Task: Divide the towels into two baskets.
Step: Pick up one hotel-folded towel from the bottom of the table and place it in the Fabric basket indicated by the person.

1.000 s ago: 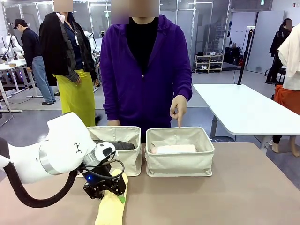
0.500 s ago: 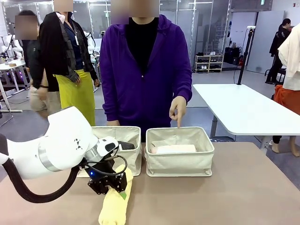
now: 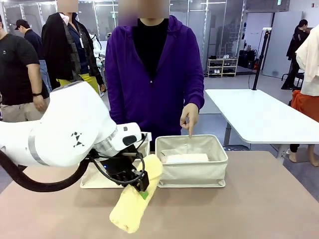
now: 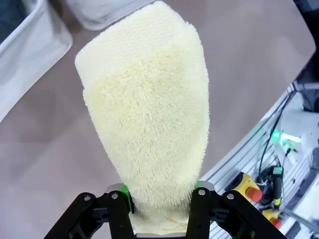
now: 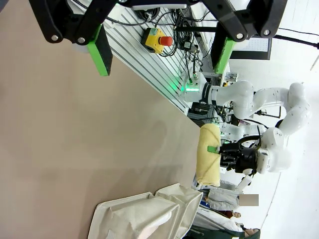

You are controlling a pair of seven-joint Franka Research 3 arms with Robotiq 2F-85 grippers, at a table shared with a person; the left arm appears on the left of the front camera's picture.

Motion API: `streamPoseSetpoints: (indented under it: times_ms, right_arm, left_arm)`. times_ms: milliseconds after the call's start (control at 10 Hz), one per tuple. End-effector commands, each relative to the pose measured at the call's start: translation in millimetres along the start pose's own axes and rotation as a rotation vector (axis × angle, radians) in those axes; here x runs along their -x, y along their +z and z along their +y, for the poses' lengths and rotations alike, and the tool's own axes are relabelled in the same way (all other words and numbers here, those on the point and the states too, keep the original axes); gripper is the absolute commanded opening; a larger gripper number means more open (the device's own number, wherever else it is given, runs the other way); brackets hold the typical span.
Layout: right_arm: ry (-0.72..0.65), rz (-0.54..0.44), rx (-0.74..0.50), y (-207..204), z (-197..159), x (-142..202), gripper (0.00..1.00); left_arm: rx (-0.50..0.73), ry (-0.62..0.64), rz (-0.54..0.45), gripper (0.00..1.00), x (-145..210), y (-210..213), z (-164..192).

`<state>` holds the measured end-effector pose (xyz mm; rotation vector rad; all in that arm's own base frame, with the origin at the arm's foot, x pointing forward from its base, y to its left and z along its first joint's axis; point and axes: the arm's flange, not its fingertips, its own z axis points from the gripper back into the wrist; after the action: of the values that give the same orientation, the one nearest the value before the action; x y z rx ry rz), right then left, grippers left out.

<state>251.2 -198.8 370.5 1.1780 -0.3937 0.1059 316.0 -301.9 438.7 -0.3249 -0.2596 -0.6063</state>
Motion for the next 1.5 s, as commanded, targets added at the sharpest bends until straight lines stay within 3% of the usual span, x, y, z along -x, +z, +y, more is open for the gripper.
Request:
streamPoseSetpoints:
  times_ms: [0,100,400,500,600,700,900,1200,1400]
  right_arm:
    - [0.002,-0.006,-0.006,1,5,2,1.00]
    - [0.002,-0.006,-0.006,1,5,2,1.00]
    - [0.002,-0.006,-0.006,1,5,2,1.00]
    - [0.002,-0.006,-0.006,1,5,2,1.00]
    - [0.002,-0.006,-0.006,1,5,2,1.00]
    - [0.002,-0.006,-0.006,1,5,2,1.00]
    - [0.002,-0.006,-0.006,1,5,2,1.00]
    - [0.002,-0.006,-0.006,1,5,2,1.00]
    - [0.002,-0.006,-0.006,1,5,2,1.00]
  left_arm:
    - [0.029,-0.066,-0.020,0.20,1,-3,2]
    - [0.000,0.000,0.000,0.20,0,0,0]
    - [0.000,0.000,0.000,0.20,0,0,0]
    - [0.007,-0.020,0.003,0.42,0,-2,-1]
    - [-0.140,-0.275,-0.052,0.42,-23,19,-26]
    - [-0.230,-0.450,-0.102,0.42,-52,34,-44]
    - [-0.313,-0.713,-0.098,0.42,-112,39,-63]
    - [-0.452,-0.957,-0.163,0.42,-179,17,-75]
    - [-0.519,-1.072,-0.119,0.42,-215,-12,-75]
